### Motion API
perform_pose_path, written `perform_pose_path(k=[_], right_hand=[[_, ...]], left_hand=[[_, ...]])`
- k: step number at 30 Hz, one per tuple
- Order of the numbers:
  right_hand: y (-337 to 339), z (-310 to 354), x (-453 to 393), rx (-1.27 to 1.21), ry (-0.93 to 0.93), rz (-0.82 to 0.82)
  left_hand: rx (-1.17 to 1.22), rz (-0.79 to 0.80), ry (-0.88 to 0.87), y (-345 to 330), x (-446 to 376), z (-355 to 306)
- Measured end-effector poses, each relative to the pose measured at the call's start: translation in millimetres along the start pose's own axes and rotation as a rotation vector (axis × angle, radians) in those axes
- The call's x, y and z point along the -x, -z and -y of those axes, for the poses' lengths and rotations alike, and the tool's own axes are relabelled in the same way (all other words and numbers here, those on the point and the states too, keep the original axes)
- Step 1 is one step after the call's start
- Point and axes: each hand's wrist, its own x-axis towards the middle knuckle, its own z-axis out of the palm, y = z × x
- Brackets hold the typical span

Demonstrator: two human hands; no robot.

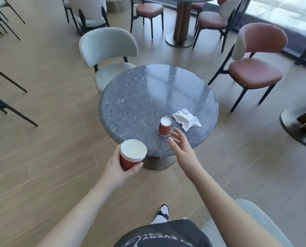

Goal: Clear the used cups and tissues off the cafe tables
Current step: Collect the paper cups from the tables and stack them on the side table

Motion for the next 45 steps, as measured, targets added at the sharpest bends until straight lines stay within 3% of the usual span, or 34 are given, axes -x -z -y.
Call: perform_pose_path(k=[3,11,17,21,25,27,29,31,34,36,41,45], right_hand=[[10.7,-1.3,-58.7,0.094,-0.014,-0.006],[10.5,-23.3,-177.5,0.724,0.024,0.076],[0.4,-34.2,-208.8,1.195,0.009,0.319],[-6.9,-35.0,-218.2,1.359,-0.004,0.399],[-8.9,-35.4,-222.8,1.317,-0.120,0.378],[-5.6,-33.7,-226.9,1.253,-0.159,0.317],[-1.7,-27.6,-228.8,1.033,-0.202,0.196],[-3.0,-15.9,-225.5,0.535,-0.271,0.085],[-12.1,5.7,-213.7,-0.531,-0.411,0.021],[-13.8,17.1,-206.9,-0.891,-0.373,0.037],[-21.9,50.1,-195.8,-1.092,-0.225,0.104],[-23.9,64.5,-191.3,-0.875,-0.117,0.175]], left_hand=[[-0.007,-0.005,-0.020,-7.4,-42.2,-19.4],[0.032,0.032,-0.008,-25.3,-106.8,-64.3],[-0.016,0.048,0.004,-25.9,-137.3,-60.8],[-0.030,0.083,-0.010,-20.9,-155.6,-52.1],[-0.037,0.110,-0.019,-6.4,-174.9,-51.2],[-0.049,0.116,-0.033,0.8,-184.7,-49.2],[-0.051,0.109,-0.039,6.0,-193.9,-46.0],[-0.050,0.110,-0.042,9.0,-201.3,-42.7],[-0.049,0.131,-0.055,10.0,-211.4,-38.7],[-0.038,0.149,-0.072,9.9,-217.2,-37.9],[-0.035,0.233,-0.104,3.7,-226.8,-38.7],[-0.005,0.275,-0.139,-2.3,-233.7,-44.0]])
